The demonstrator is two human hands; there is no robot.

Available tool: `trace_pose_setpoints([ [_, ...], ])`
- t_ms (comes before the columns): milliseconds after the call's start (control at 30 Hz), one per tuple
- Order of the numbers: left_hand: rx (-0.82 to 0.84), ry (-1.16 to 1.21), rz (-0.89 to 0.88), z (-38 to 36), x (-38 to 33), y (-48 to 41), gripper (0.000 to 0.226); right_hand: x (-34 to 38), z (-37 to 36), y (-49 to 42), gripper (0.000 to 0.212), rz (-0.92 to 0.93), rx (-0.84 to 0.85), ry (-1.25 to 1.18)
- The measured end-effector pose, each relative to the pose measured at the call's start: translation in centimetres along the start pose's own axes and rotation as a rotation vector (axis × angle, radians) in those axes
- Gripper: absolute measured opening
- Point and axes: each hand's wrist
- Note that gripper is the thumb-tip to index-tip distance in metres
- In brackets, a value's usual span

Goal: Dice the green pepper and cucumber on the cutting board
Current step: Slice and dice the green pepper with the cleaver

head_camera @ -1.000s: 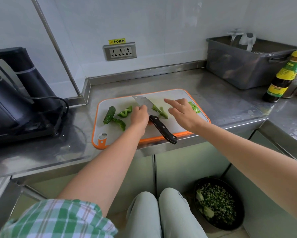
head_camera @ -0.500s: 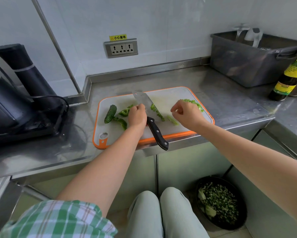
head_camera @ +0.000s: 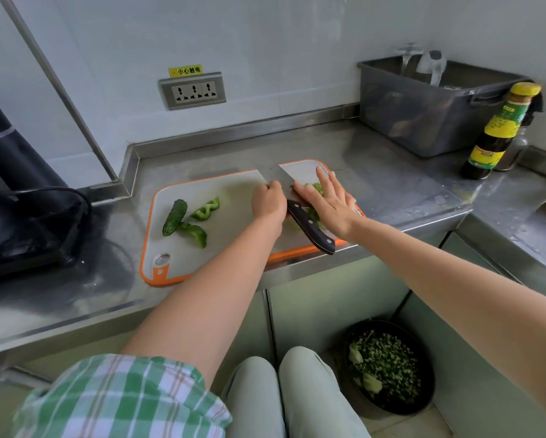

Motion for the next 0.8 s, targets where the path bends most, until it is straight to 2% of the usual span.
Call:
trace_pose_setpoints([
  [67, 0.006, -0.002, 0.012, -0.4, 0.1, 0.1, 0.022, -0.6, 0.4, -0.4, 0.066, -0.066, -0.024, 0.041],
  [133, 0.014, 0.008, 0.028, -0.6, 0.2, 0.1, 0.025, -0.6, 0.7, -0.5, 0.063, -0.055, -0.036, 0.095],
  [233, 0.012, -0.002, 0.03, -0.6, 0.3, 0.1, 0.025, 0.3, 0.8, -0.3, 0.053, 0.017, -0.027, 0.118],
  [300, 0.013, -0.014, 0.014, -0.5, 0.3, 0.0, 0.023, 0.5, 0.5, -0.6, 0.039, 0.072, 0.02, 0.1],
  [367, 0.02, -0.03, -0.005, -0.4, 0.2, 0.2, 0.02, 0.4, 0.1, -0.9, 0.044, 0.094, 0.043, 0.134],
  [500, 0.007, -0.035, -0.011, 0.1, 0.1, 0.3, 0.028, 0.4, 0.3, -0.9, 0.064, -0.12, -0.05, 0.071],
  [667, 0.006, -0.071, -0.057, 0.5, 0.2, 0.4, 0.031, 1.3, 0.5, -0.5, 0.056, 0.031, 0.014, 0.072],
  [800, 0.012, -0.085, -0.083, 0.6, 0.3, 0.5, 0.034, 1.8, 0.5, -0.7, 0.058, -0.067, -0.01, 0.09],
])
Point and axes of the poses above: each hand's wrist, its own y-axis away from the middle knuckle, its own z-axis out of the back of the hand, x = y × z, and after that the axes turned 1 degree about z, right-handed
